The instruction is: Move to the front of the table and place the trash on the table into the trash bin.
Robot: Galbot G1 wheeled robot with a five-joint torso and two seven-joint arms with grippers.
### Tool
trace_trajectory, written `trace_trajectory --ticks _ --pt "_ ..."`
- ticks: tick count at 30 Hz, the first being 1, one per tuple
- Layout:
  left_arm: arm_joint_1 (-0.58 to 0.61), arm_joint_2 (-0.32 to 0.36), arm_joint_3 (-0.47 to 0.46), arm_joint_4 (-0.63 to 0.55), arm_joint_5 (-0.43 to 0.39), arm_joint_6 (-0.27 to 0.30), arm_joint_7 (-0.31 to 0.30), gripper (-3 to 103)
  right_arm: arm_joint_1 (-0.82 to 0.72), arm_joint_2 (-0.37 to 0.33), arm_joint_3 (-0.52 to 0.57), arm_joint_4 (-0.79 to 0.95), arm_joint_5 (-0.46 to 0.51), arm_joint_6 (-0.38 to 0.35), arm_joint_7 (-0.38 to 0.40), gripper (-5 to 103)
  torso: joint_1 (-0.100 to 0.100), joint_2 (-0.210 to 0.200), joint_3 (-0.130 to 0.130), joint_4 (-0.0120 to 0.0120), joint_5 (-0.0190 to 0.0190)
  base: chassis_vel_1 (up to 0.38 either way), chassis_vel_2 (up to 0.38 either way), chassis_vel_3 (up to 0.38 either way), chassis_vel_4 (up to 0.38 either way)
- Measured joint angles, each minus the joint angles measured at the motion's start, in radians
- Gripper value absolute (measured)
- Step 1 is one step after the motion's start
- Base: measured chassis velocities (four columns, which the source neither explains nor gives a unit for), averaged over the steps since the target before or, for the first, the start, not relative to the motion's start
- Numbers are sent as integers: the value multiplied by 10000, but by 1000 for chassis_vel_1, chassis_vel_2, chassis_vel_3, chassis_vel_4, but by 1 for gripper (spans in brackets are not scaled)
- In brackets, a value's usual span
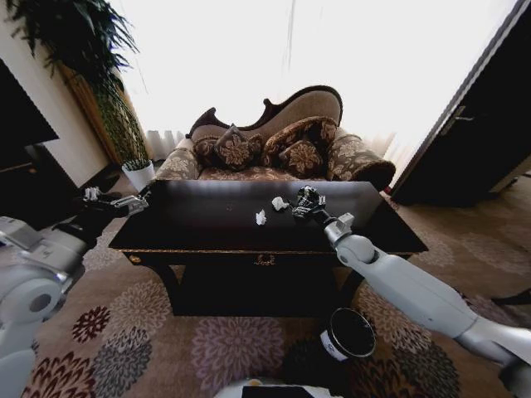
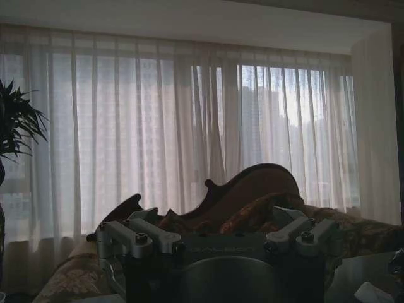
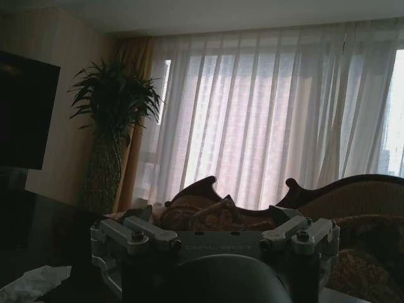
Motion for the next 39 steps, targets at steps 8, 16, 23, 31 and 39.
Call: trace_trajectory --ticks 8,16,23,31,39 --pt "-12 4 47 48 47 0 9 100 204 90 58 -512 -224 -74 214 100 1 0 1 0 -1 0 0 0 0" --pt "330 15 -358 -36 36 -28 24 100 1125 707 -993 -1599 -129 -344 200 100 1 -1 1 5 0 0 0 0 0" --pt "365 -30 -439 21 43 -70 45 100 1452 762 -1189 -1862 18 -345 179 100 0 0 1 3 0 0 0 0 0" --pt "199 -32 -220 56 93 -70 49 100 1074 670 -1116 -1830 22 -338 58 100 1 0 1 1 1 0 0 0 0" --pt "370 43 -432 10 91 -72 50 100 1180 917 -1212 -2171 61 -340 58 100 1 0 1 3 0 0 0 0 0"
